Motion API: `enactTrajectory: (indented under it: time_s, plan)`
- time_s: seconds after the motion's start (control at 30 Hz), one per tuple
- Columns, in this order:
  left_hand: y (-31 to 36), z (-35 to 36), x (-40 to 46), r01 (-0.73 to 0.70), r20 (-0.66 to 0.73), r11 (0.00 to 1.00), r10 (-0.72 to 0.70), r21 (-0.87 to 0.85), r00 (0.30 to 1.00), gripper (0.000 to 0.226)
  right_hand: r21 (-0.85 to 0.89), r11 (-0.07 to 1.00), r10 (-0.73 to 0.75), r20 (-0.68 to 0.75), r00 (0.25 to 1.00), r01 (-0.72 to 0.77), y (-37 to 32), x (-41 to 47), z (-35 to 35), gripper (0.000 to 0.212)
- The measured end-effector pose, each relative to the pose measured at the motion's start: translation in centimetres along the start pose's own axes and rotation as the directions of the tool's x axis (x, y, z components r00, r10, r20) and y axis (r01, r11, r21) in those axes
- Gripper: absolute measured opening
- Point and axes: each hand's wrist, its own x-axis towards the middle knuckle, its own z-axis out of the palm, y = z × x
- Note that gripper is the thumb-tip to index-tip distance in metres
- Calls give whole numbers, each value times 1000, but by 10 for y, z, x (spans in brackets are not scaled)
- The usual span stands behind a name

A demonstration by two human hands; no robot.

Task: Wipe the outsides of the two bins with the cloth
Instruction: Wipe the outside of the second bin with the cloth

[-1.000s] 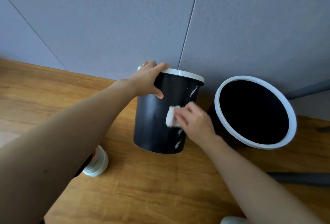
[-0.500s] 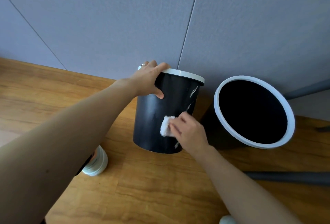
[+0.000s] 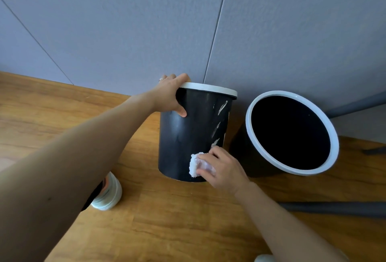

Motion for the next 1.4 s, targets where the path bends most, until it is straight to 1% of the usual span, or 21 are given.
enactTrajectory:
  time_s: [0.03, 0.1, 0.27, 0.4, 0.47, 0.57, 0.63, 0.7, 0.73, 0.8, 0.87, 0.9, 0.97, 1.03, 1.07, 1.13, 1.2, 1.23, 1.27, 1.33, 1.4]
  plan:
    - [0, 0, 0, -5, 3, 1000, 5, -2, 1000, 75, 1, 1000, 5, 17, 1000, -5, 1, -2, 0, 27]
    - [3, -1, 1, -28, 18, 999, 28, 21, 999, 79, 1, 1000, 0, 29, 1000, 0, 3, -4, -1, 26]
    - [16, 4, 1, -88, -10, 976, 92, 200, 996, 93, 32, 999, 13, -21, 1000, -12, 1, 3, 2, 25]
    - [17, 8, 0, -45, -9, 982, 47, 183, 999, 110, 42, 999, 19, -45, 999, -17, 3, 0, 0, 25]
    - [13, 7, -1, -39, -25, 982, 44, 184, 999, 110, 36, 999, 41, -80, 996, -38, 4, 1, -1, 24]
    - [7, 4, -4, -77, -13, 985, 80, 157, 997, 106, 25, 997, 71, -110, 991, -68, 6, 3, -2, 26]
    - [6, 1, -5, -89, -7, 983, 92, 159, 996, 104, 43, 997, 64, -69, 996, -61, 6, 1, -2, 34]
    - [7, 0, -5, -91, -1, 981, 93, 170, 996, 104, 36, 998, 51, 18, 999, -52, 5, -2, -2, 47]
    - [7, 0, -5, -94, 2, 980, 95, 178, 995, 104, 21, 999, 49, 42, 998, -50, 5, -4, -2, 50]
    - [8, 0, -5, -93, 2, 977, 95, 192, 996, 104, 16, 998, 58, 25, 998, -58, 5, -5, -3, 47]
    - [7, 0, -6, -88, -6, 977, 91, 194, 996, 104, 59, 992, 110, -40, 993, -108, 3, -3, -5, 41]
    - [7, 1, -6, -88, -10, 977, 92, 192, 996, 104, 100, 984, 160, -92, 983, -150, 1, 0, -6, 39]
    - [6, 1, -6, -92, -11, 978, 96, 189, 995, 105, 223, 944, 291, -217, 932, -243, -2, 10, -11, 35]
    - [6, 2, -6, -101, -9, 976, 105, 193, 994, 105, 342, 885, 417, -280, 865, -316, -7, 23, -15, 33]
    - [6, 2, -6, -103, -9, 975, 106, 198, 994, 106, 383, 854, 469, -276, 839, -352, -9, 29, -17, 34]
    - [7, 3, -6, -100, -10, 974, 105, 201, 994, 106, 440, 791, 550, -206, 809, -426, -14, 35, -18, 38]
    - [7, 3, -6, -103, -13, 975, 107, 198, 994, 105, 439, 757, 587, -129, 799, -485, -17, 33, -15, 41]
    - [7, 3, -6, -103, -13, 974, 108, 199, 994, 106, 419, 752, 600, -116, 792, -508, -18, 32, -14, 39]
    - [6, 3, -7, -103, -12, 974, 107, 201, 994, 105, 399, 749, 613, -114, 782, -529, -18, 30, -14, 35]
    - [7, 3, -7, -103, -10, 974, 107, 202, 994, 105, 366, 750, 622, -107, 775, -551, -17, 28, -14, 20]
    - [7, 3, -7, -104, -5, 975, 107, 197, 994, 105, 340, 783, 579, -92, 810, -521, -19, 28, -17, 8]
